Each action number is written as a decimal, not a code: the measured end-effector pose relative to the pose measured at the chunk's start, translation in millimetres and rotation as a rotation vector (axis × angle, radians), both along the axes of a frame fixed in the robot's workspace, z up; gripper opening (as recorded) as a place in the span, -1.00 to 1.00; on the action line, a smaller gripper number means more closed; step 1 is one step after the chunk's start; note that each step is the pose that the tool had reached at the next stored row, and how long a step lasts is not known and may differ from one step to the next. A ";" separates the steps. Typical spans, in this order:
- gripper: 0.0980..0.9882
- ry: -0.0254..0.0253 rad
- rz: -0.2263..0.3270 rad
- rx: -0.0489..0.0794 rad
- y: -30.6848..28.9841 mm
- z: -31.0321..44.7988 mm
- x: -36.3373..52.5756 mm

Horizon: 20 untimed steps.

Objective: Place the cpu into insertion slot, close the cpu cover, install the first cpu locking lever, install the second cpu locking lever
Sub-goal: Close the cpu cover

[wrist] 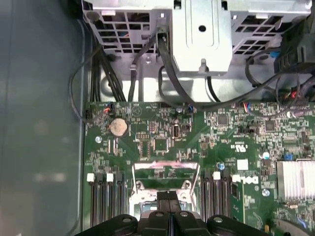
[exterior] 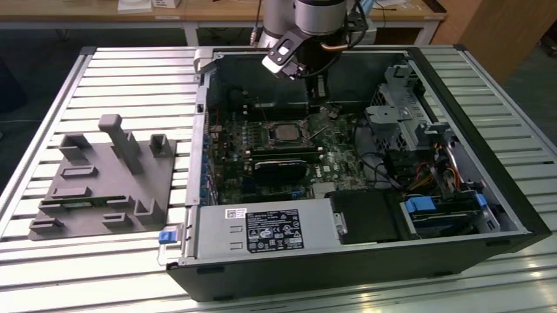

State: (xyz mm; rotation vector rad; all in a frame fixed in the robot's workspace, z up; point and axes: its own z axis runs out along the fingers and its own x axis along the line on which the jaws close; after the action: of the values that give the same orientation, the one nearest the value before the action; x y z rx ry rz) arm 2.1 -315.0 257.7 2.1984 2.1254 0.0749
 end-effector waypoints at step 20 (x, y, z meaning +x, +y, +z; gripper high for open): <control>-0.98 0.0004 0.000 0.000 0.0 0.0 37.8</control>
State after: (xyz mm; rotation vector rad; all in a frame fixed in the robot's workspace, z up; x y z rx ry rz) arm 39.9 -315.0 257.7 2.1987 2.1256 0.0744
